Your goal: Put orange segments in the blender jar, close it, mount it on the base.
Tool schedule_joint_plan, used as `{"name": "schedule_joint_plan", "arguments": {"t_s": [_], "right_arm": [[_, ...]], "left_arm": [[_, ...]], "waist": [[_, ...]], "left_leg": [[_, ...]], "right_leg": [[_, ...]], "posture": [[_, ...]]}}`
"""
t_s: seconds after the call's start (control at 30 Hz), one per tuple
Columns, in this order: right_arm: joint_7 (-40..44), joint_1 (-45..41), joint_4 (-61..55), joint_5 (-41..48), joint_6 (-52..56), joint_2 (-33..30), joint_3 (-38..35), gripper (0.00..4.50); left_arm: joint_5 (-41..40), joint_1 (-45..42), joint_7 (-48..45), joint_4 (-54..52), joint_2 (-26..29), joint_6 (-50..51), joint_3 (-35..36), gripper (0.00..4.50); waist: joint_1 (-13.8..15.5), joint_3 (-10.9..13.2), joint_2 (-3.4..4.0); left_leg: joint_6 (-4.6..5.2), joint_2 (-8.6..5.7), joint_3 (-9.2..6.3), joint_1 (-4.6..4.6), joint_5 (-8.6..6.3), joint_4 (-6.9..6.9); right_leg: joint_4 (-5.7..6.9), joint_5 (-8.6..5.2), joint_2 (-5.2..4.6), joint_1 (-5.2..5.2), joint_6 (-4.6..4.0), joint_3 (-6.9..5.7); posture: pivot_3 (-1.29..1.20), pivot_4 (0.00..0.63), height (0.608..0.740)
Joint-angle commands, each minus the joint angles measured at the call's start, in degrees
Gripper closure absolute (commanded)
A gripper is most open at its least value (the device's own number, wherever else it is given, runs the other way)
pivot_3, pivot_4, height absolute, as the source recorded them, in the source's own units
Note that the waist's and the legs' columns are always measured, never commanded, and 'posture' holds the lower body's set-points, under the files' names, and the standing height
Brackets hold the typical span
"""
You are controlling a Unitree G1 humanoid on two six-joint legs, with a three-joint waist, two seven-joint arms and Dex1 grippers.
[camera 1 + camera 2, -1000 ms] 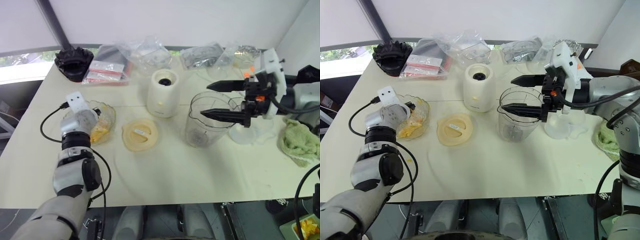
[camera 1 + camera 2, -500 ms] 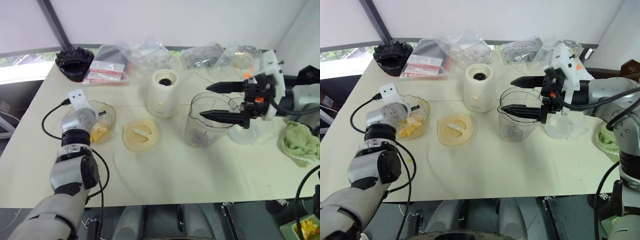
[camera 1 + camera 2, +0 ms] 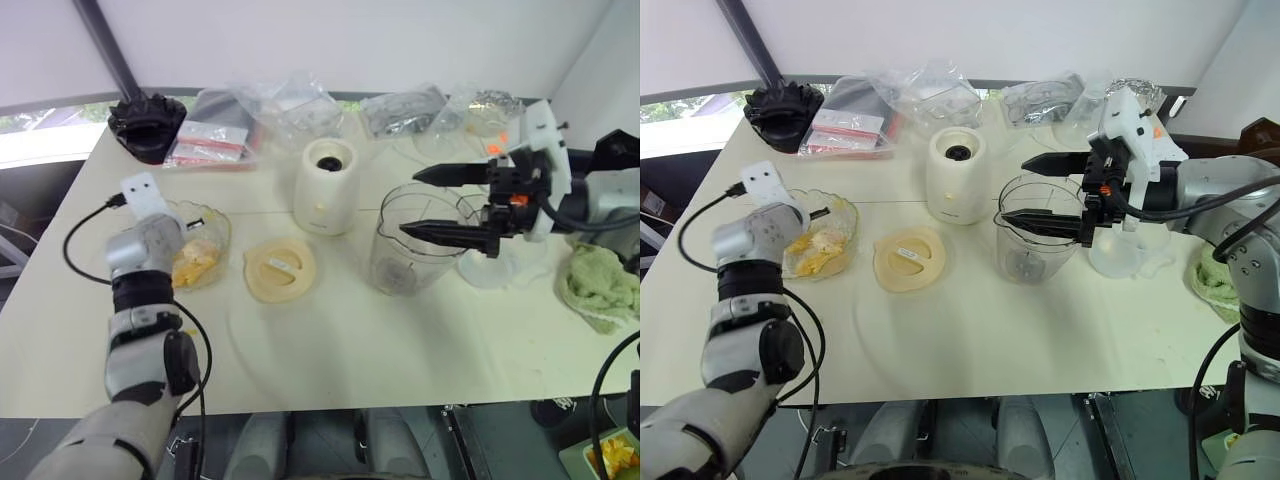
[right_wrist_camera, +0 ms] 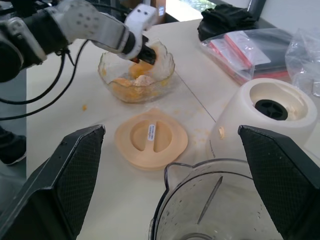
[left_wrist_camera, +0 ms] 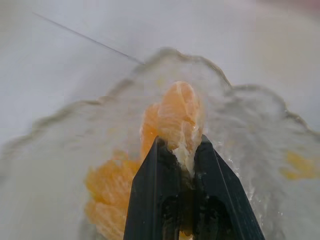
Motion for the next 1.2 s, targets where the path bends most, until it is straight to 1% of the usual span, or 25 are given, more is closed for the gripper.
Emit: {"name": "schedule_joint_plan", "arguments": {"t_s": [0.03,0.1,0.17,0.27,0.33,0.37,0.43,0.5,0.57,0.67,0.77,0.9,0.93,1.0,1.03,1.13,1.2], "right_arm": [[0.22,-0.51,-0.71,0.48,-0.78,-0.75,-1.75,0.00],[0.36,-0.54,-0.58,0.36,-0.88,-0.76,-1.61,0.00],[0.42,-0.61,-0.46,0.29,-0.90,-0.70,-1.52,0.00],[0.57,-0.61,-0.29,-0.02,-1.12,-0.67,-1.34,0.00],[0.59,-0.72,-0.12,-0.23,-1.29,-0.70,-1.33,0.00],[0.50,-0.44,-0.28,-0.16,-1.26,-0.93,-1.85,0.00],[0.18,0.11,-0.66,-0.31,-1.34,-1.34,-2.62,0.00],[-0.54,0.79,-1.20,-0.24,-1.09,-1.57,-3.57,0.00],[-1.43,2.19,-2.37,-0.09,-0.72,-2.01,-5.04,0.00],[-3.81,6.07,-5.82,1.31,0.91,-2.91,-9.48,0.00],[-6.85,10.53,-9.79,3.05,3.11,-3.72,-15.19,0.00],[-11.73,18.48,-17.12,5.56,7.88,-4.16,-25.60,0.00],[-12.70,20.04,-18.52,6.13,8.73,-4.24,-27.51,0.00],[-15.47,25.14,-23.47,7.32,12.05,-3.61,-34.21,0.00],[-16.54,28.84,-26.69,7.06,14.13,-2.64,-38.73,0.00],[-19.15,38.18,-34.13,7.52,18.48,0.08,-48.94,0.00],[-20.41,42.26,-36.99,8.83,19.23,1.68,-53.24,0.00]], "left_arm": [[-3.36,2.15,-1.01,-16.89,-0.59,6.73,1.15,4.34],[-6.33,3.67,-3.08,-24.73,-1.12,11.37,1.88,4.34],[-8.67,4.48,-5.12,-29.48,-1.15,14.88,2.35,4.34],[-11.96,5.65,-10.49,-34.93,0.81,18.30,1.12,4.34],[-16.45,4.53,-16.77,-37.54,3.33,20.29,0.39,4.34],[-19.14,2.74,-21.90,-38.12,5.59,20.36,-1.37,4.34],[-21.47,-0.81,-29.14,-36.81,8.80,18.34,-4.71,4.34],[-22.44,-4.83,-34.99,-33.36,10.20,15.22,-7.50,4.34],[-22.50,-9.08,-40.61,-29.12,10.23,11.14,-10.51,4.34],[-22.02,-15.55,-50.95,-21.52,7.40,3.78,-16.95,4.34],[-21.32,-21.07,-60.50,-13.91,2.85,-2.77,-22.30,4.34],[-18.23,-27.40,-72.32,-0.23,-4.12,-12.50,-28.40,4.34],[-17.22,-28.42,-74.35,2.61,-5.17,-14.65,-29.33,4.34],[-15.67,-31.21,-79.54,11.07,-8.55,-18.29,-30.98,4.34],[-14.53,-32.33,-82.29,15.05,-10.39,-20.03,-32.41,4.34],[-8.79,-34.52,-87.73,24.63,-13.83,-26.98,-36.78,4.34],[-6.66,-35.35,-90.87,28.54,-14.97,-29.48,-37.64,4.34]], "waist": [[0.07,0.00,0.00],[0.08,0.00,0.00],[0.09,0.00,0.00],[-0.02,0.00,0.00],[-0.06,0.00,0.00],[-0.08,0.00,0.00],[0.05,0.02,-0.01],[0.18,0.02,-0.02],[0.15,0.02,-0.02],[0.09,0.02,-0.02],[0.15,0.04,-0.04],[0.11,0.05,-0.05],[0.05,0.04,-0.04],[-0.07,0.04,-0.02],[-0.63,0.07,0.04],[0.79,0.05,0.04],[1.13,0.08,0.04]], "left_leg": [[0.00,-0.01,0.00,0.00,0.00,0.00],[-0.01,-0.01,0.00,-0.01,0.00,0.03],[-0.01,-0.02,0.01,-0.01,0.00,0.05],[-0.01,-0.03,0.08,0.00,0.01,0.07],[-0.01,-0.03,0.12,0.01,0.02,0.07],[-0.02,-0.02,0.15,0.01,0.02,0.07],[-0.02,-0.01,0.15,0.00,0.02,0.07],[-0.04,-0.02,0.11,-0.02,0.03,0.10],[-0.04,-0.04,0.14,-0.02,0.03,0.12],[-0.02,-0.06,0.21,-0.02,0.03,0.12],[0.00,-0.05,0.17,-0.05,0.02,0.10],[0.06,-0.04,0.22,-0.06,-0.01,0.10],[0.09,-0.03,0.25,-0.06,-0.03,0.10],[0.14,0.01,0.34,-0.02,-0.06,0.09],[0.14,0.01,0.33,-0.02,-0.06,0.08],[0.19,0.04,0.13,-0.08,-0.06,0.14],[0.29,0.00,0.20,-0.15,-0.13,0.25]], "right_leg": [[0.00,0.00,0.00,0.00,0.00,0.00],[0.00,0.00,0.00,0.01,0.00,0.00],[0.00,0.00,0.00,0.03,-0.01,0.00],[-0.03,-0.01,0.05,0.07,-0.02,-0.01],[-0.03,-0.01,0.09,0.07,-0.02,-0.01],[-0.02,-0.02,0.12,0.06,-0.03,-0.02],[-0.02,-0.03,0.15,0.06,-0.05,-0.03],[-0.05,-0.04,0.14,0.10,-0.07,-0.08],[-0.19,-0.11,0.11,0.19,-0.20,-0.06],[-0.27,-0.11,0.08,0.23,-0.18,-0.03],[-0.27,-0.05,0.09,0.22,-0.07,-0.06],[-0.30,-0.07,0.09,0.21,-0.09,-0.04],[-0.30,-0.10,0.09,0.20,-0.13,-0.03],[-0.29,-0.14,0.09,0.19,-0.21,0.01],[-0.29,-0.15,0.09,0.19,-0.21,0.01],[-0.25,-0.19,0.19,0.21,-0.18,-0.13],[-0.29,-0.21,0.12,0.21,-0.14,-0.08]], "posture": [[0.00,0.150,0.740],[0.00,0.150,0.740],[0.00,0.150,0.740],[0.00,0.150,0.740],[0.00,0.150,0.740],[0.00,0.150,0.740],[0.00,0.150,0.740],[0.00,0.150,0.740],[0.00,0.150,0.740],[0.00,0.150,0.740],[0.00,0.150,0.740],[0.00,0.150,0.740],[0.00,0.150,0.740],[0.00,0.150,0.740],[0.00,0.150,0.740],[0.00,0.150,0.740],[0.00,0.150,0.740]]}}
